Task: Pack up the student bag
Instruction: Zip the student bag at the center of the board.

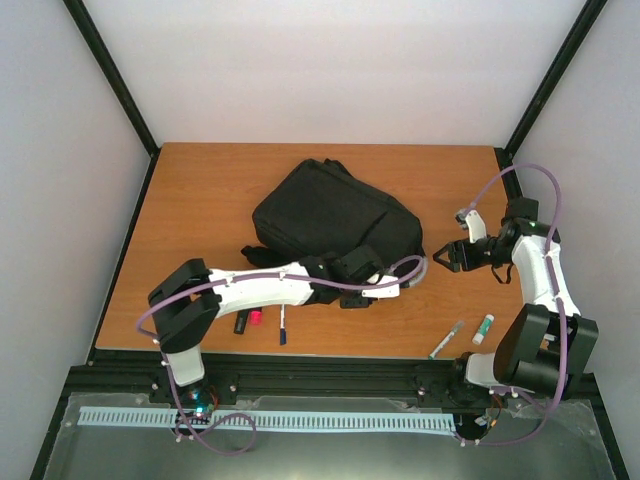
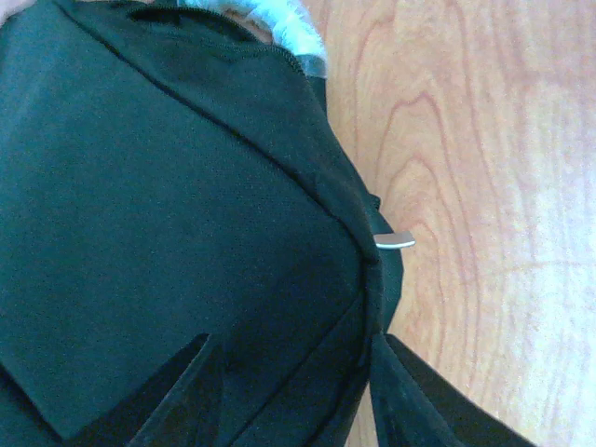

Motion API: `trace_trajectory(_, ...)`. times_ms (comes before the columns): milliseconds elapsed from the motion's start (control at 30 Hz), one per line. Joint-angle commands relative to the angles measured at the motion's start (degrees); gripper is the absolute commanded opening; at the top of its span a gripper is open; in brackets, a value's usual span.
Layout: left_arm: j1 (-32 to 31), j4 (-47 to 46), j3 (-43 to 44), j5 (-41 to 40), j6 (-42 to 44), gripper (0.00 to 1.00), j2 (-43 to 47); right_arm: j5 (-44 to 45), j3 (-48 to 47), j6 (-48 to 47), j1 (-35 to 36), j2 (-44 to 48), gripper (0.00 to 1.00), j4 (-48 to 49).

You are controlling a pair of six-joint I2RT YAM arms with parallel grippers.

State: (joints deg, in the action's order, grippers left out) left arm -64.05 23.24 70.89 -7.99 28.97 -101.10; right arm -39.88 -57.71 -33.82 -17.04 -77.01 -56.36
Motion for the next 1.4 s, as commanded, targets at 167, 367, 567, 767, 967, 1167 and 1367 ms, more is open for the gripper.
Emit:
trace_trajectory(167, -0.86, -9.02, 3.06, -7.51, 3.83, 0.18, -4.73, 0.2, 0.95, -1.19, -0.02, 0.49, 0.65, -0.31)
trace_trajectory(367, 0.62, -11.2, 5.69, -5.33, -2.03, 0.01, -4.82, 0.28, 1.19, -2.12, -0.01, 1.12, 0.63, -0.52)
trace_trajectory(567, 5.5, -11.35, 10.66, 2.44, -13.5, 0.01, -4.85, -0.41, 1.75, -3.97, 0.68, 0.9, 0.6, -0.39)
trace_trajectory(767, 6.78, -11.2, 14.9, 6.78, -19.28, 0.01, -7.69, -0.98, 3.2, -3.52, 6.56, 1.76, 0.56, 4.36)
trace_trajectory(967, 7.57, -10.0, 18.12, 8.88, -26.16, 0.01, -9.49, 2.62, 5.96, -2.96, 14.81, 1.44, 0.52, 12.05)
trace_trajectory(1167, 8.13, -10.68, 18.17, 10.95, -30.02, 0.01, -8.58, 5.21, 8.53, -3.41, 18.04, 1.3, 0.49, 18.26)
trace_trajectory(1367, 8.63, -9.9, 19.16, 11.83, -30.69, 0.01, -7.67, 5.94, 9.8, -4.97, 19.22, 0.71, 0.44, 21.99)
